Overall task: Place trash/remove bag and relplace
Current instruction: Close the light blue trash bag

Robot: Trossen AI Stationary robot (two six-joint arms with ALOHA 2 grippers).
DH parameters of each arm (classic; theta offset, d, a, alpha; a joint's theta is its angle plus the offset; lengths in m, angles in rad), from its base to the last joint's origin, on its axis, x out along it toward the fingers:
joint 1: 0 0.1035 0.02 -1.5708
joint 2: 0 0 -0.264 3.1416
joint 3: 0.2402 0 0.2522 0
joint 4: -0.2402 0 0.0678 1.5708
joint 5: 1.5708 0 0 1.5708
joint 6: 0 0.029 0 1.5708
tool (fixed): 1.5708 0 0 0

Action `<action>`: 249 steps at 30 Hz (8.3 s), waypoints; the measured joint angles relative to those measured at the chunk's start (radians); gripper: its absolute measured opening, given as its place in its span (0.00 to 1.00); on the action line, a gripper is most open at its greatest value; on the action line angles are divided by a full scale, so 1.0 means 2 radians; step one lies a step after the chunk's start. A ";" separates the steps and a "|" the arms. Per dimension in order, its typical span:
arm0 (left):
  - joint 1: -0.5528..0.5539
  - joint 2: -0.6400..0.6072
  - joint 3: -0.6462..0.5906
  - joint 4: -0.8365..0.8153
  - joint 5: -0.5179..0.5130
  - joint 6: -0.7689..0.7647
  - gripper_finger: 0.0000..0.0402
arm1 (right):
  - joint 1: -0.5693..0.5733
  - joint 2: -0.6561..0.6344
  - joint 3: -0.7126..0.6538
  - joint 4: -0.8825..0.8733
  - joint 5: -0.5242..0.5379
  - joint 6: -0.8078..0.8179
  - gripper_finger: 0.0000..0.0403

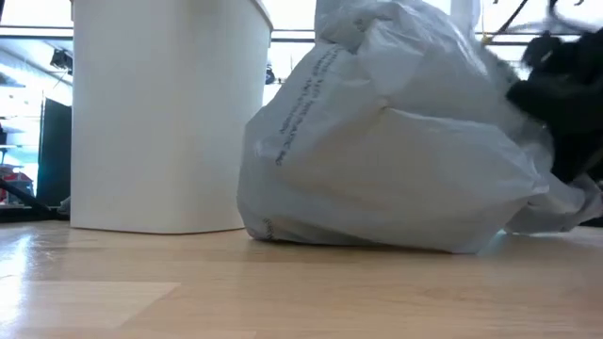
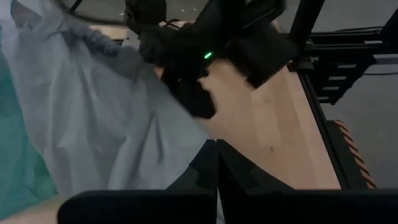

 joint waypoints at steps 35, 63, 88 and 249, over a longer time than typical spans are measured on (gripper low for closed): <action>-0.004 0.024 0.001 0.122 0.012 0.010 0.01 | -0.123 -0.105 0.499 0.118 -0.198 -0.376 0.00; -0.009 0.025 0.000 -0.146 0.013 -0.076 0.01 | -0.157 -0.159 0.483 -0.189 -0.167 -0.612 0.43; -0.009 0.025 0.000 -0.270 0.035 -0.075 0.01 | 0.054 -0.165 0.239 -0.157 -0.213 -0.168 0.29; 0.037 0.025 0.112 -0.185 -0.011 0.023 0.01 | 0.099 -0.170 0.418 0.504 0.502 -1.053 0.00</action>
